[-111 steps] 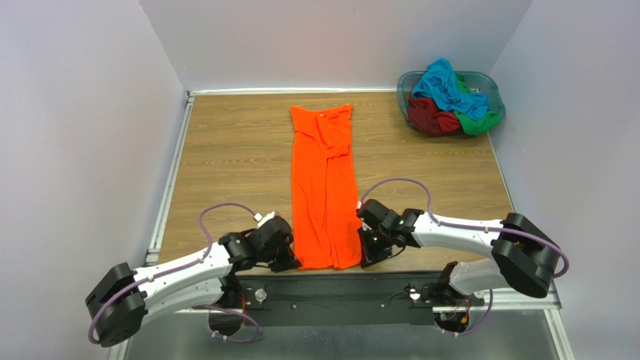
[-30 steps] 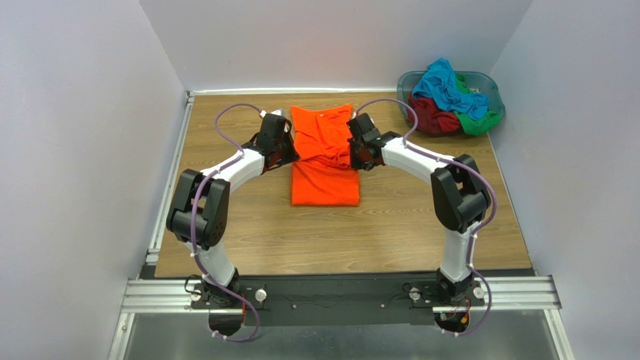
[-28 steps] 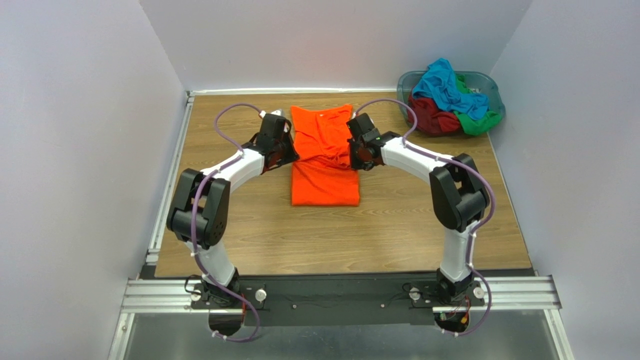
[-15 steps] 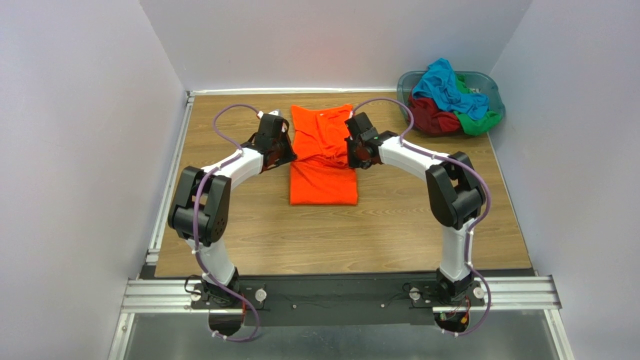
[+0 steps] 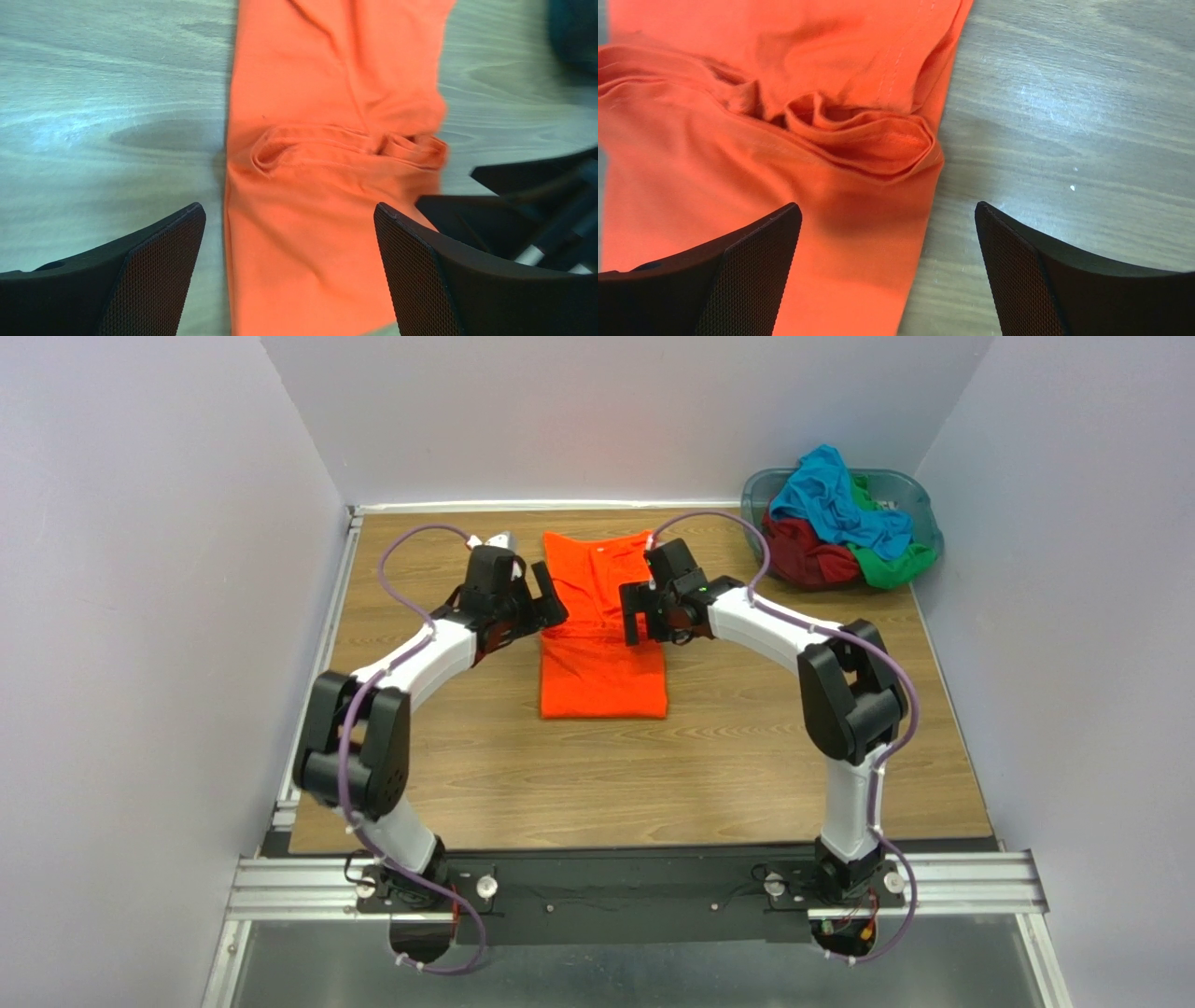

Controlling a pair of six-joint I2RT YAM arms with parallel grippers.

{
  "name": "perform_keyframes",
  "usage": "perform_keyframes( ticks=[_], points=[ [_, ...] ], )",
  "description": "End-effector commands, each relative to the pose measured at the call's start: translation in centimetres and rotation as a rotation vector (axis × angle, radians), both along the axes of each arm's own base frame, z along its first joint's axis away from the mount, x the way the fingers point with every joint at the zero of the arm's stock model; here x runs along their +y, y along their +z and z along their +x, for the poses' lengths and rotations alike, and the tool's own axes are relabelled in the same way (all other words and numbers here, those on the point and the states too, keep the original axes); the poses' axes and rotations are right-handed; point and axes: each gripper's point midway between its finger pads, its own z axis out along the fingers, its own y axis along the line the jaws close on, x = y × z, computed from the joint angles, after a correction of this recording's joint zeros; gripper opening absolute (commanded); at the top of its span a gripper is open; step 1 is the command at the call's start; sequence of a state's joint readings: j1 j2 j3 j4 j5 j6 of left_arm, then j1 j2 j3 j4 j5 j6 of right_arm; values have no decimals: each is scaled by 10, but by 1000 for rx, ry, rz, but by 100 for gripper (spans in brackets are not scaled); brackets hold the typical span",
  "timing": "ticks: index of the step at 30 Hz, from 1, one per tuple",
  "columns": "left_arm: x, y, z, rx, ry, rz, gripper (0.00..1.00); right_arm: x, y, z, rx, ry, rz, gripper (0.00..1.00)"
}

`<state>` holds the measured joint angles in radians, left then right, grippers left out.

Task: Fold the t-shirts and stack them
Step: Fold the tshirt

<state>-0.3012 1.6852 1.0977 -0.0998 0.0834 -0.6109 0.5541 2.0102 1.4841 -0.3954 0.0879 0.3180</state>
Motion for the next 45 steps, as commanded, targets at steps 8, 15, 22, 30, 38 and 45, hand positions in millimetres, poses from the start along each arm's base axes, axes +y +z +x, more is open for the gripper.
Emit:
perform_keyframes(
  ticks=[8, 15, 22, 30, 38, 45],
  points=[
    [16, 15, -78, -27, 14, -83, 98, -10, 37, -68, 61, 1, 180, 100],
    [13, -17, -121, 34, -24, -118, 98, -27, 12, -127, 185, -10, 225, 100],
    [7, -42, -134, 90, -54, -145, 70, -24, -6, -149, 243, 39, 261, 97],
    [1, -61, -131, 118, -63, -140, 67, -25, -16, -152, 256, 40, 258, 80],
    [-1, -79, -128, 159, -63, -127, 67, -21, -27, -146, 266, 51, 251, 53],
    [-1, -90, -135, 180, -70, -120, 67, -19, -37, -145, 280, 60, 243, 49]
  ],
)
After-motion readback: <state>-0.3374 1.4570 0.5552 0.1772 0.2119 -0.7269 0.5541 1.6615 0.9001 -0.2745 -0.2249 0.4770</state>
